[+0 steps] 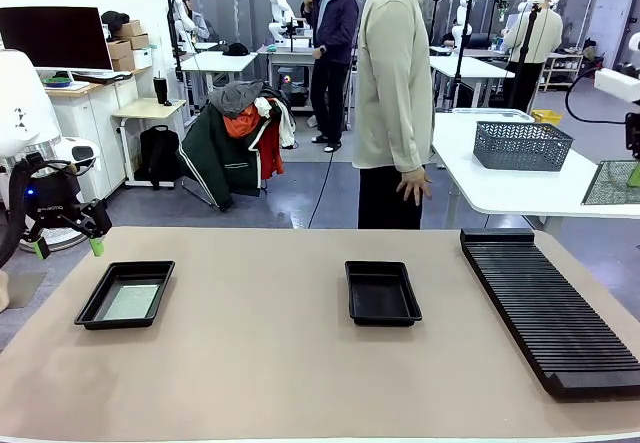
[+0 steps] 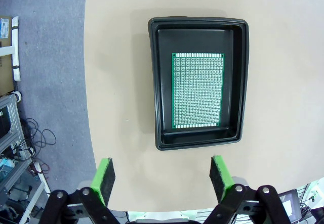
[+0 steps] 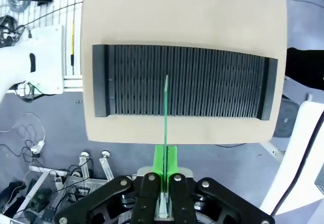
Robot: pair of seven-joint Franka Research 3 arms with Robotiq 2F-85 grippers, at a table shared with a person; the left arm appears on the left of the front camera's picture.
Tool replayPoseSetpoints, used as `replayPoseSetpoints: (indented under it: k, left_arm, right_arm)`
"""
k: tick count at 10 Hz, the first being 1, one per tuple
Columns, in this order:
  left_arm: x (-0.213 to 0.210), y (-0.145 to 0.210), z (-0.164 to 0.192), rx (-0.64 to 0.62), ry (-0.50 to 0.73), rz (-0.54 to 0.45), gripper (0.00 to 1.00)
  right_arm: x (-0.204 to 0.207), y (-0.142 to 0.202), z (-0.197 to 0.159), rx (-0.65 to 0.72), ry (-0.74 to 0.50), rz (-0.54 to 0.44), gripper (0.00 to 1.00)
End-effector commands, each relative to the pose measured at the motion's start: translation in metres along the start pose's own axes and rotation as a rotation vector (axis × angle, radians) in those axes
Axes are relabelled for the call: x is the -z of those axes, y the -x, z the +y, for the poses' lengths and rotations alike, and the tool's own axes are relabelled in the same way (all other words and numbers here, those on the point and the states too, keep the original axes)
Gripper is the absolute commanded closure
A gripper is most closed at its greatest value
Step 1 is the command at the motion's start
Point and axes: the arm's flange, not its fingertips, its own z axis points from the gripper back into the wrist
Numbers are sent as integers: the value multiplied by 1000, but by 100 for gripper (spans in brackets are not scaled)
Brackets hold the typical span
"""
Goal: Inspect and transfer BCBs to ESD trays.
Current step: Pick up the Blank PCB from the PCB Rack and place it in the right ESD tray.
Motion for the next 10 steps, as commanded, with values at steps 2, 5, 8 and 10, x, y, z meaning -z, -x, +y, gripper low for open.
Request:
replayPoseSetpoints:
  k: [2, 5, 8, 10]
  left_arm:
    - [2, 1, 0, -2, 0, -7, 0]
    - [2, 1, 0, -2, 0, -7, 0]
    - [2, 1, 0, -2, 0, -7, 0]
    - [2, 1, 0, -2, 0, -7, 0]
  right_arm:
    - [-16, 7, -12, -13, -40, -26, 100]
    - [-12, 4, -4, 2, -28, -3, 100]
    - [-12, 4, -4, 2, -28, -3, 100]
    - [-12, 4, -4, 2, -28, -3, 100]
